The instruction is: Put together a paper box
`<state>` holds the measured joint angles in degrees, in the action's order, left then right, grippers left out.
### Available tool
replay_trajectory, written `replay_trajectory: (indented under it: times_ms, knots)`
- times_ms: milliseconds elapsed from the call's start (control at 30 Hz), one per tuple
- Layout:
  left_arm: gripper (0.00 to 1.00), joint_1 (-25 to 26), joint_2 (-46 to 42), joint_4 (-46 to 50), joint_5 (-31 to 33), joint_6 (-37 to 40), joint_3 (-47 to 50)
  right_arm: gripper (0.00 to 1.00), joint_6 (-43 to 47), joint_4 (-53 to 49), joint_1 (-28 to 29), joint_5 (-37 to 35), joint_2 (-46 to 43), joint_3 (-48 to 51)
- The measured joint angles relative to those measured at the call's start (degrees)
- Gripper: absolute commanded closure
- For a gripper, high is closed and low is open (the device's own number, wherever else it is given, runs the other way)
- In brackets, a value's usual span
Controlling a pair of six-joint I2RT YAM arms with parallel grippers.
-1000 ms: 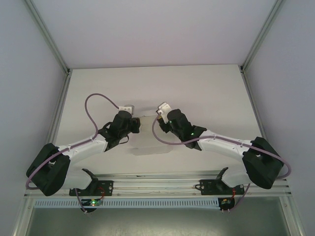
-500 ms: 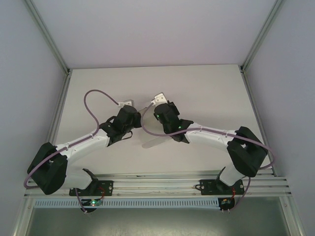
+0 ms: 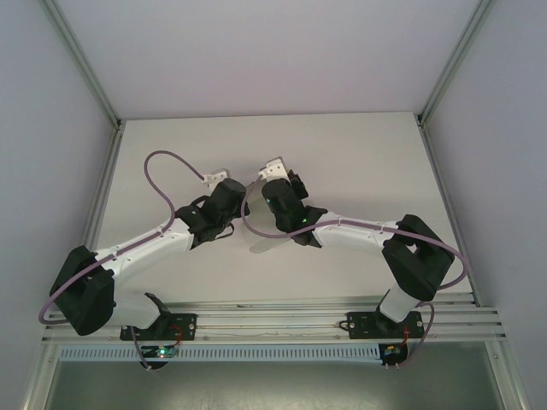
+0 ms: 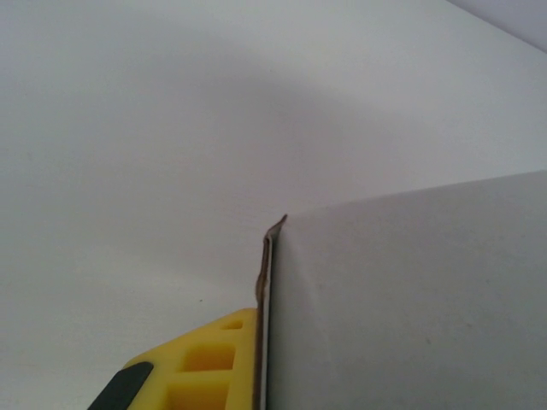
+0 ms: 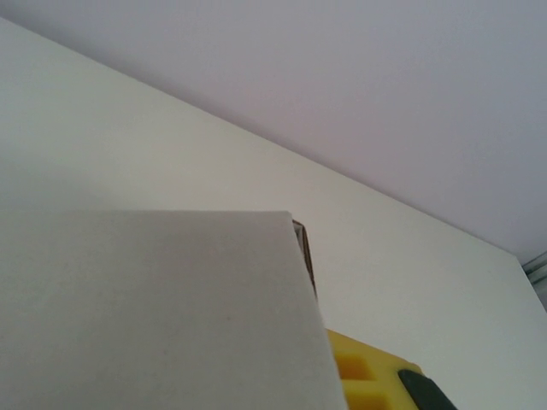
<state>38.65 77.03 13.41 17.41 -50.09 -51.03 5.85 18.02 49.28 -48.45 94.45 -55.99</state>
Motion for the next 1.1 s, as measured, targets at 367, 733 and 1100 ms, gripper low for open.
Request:
replay_trajectory:
  times_ms: [367, 733, 1100]
  knots:
    - [1.0, 0.7, 2.9, 4.2, 1.0, -3.5, -4.0, 1.0, 1.0, 0.7, -0.8, -0.1, -0.5, 0.6]
    - [1.0, -0.3, 2.8, -5.5, -7.6, 3.7, 1.8, 0.93, 1.0, 1.6, -3.9, 13.9, -6.4, 8.3]
    - [1.0, -0.9, 0.7, -5.7, -9.9, 4.7, 4.8, 0.56, -0.1, 3.0, -7.6, 29.6, -11.9, 13.7]
